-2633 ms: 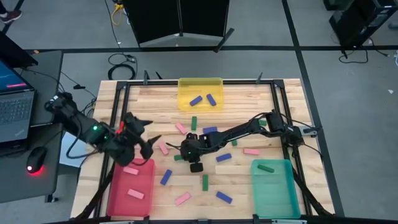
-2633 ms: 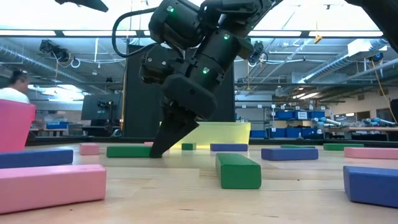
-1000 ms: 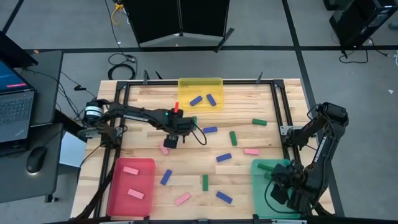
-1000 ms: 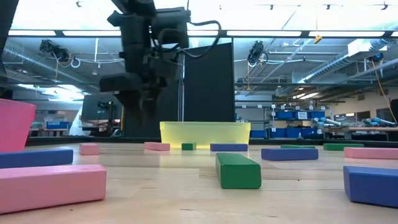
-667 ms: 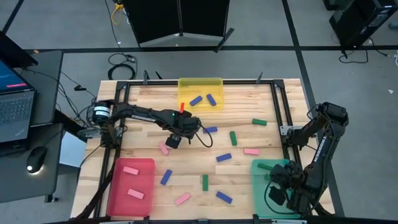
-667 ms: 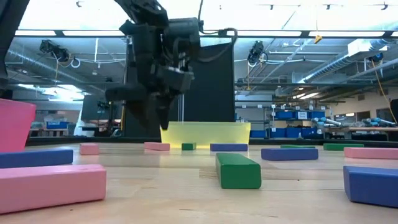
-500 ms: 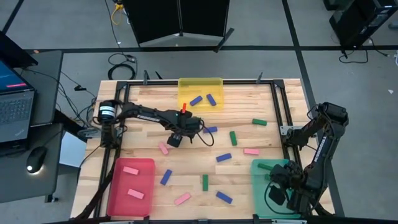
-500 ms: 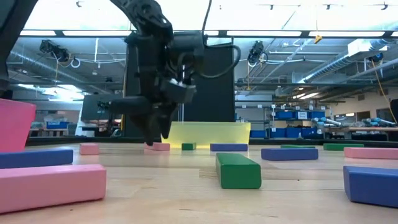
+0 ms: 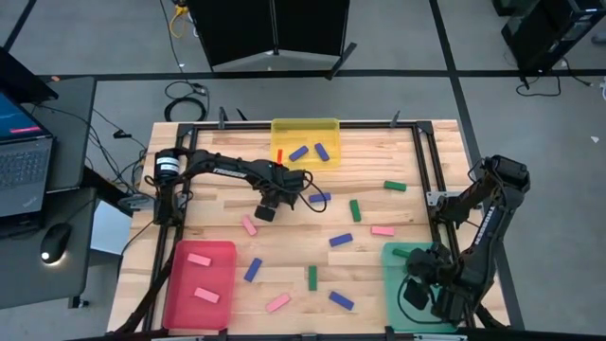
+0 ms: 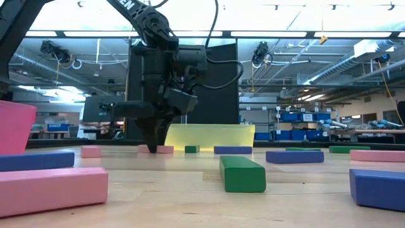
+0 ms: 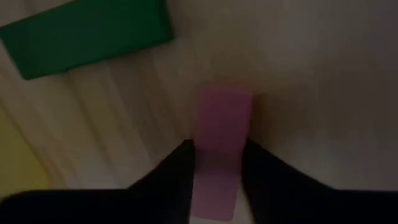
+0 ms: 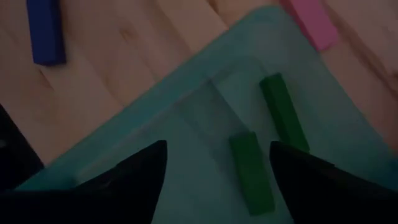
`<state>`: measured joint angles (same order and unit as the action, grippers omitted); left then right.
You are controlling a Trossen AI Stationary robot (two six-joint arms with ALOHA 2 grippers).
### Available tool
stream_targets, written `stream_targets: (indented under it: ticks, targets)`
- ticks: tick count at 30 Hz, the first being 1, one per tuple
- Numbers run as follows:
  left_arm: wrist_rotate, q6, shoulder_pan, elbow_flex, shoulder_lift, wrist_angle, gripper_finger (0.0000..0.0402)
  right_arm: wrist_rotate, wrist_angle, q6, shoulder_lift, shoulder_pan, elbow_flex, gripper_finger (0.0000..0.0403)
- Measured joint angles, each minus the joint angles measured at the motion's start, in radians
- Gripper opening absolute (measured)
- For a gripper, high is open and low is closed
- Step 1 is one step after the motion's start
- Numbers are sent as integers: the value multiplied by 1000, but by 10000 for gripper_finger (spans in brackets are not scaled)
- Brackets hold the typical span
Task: Sort blocks
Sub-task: Put the pink block into the red bin
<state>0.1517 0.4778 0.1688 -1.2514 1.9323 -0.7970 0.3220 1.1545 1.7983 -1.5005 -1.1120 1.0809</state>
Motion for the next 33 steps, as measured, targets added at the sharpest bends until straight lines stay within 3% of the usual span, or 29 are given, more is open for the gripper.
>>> stream_targets:
  ticks: [1, 8, 16, 20, 23, 27, 33]
  targets:
    - [6, -11, 0, 0, -1, -4, 90, 6, 1, -14, 0, 8, 0, 293]
    - [32, -45, -10, 9, -59, -67, 95, 27, 1, -105, 0, 52, 0, 282]
    - [-23, -189, -166, 6, -422, -203, 95, 85, -8, -206, 7, 101, 1, 281]
    - [-87, -391, -336, 3, -596, -298, 95, 104, -19, -292, 11, 159, 18, 278]
    - [-89, -594, -488, 5, -648, -414, 95, 122, -47, -405, 11, 225, 39, 275]
    - [-96, -858, -685, 35, -644, -490, 95, 131, -156, -635, 11, 331, 52, 270]
    - [-174, -1150, -873, 144, -607, -449, 95, 98, -356, -935, 11, 455, 53, 265]
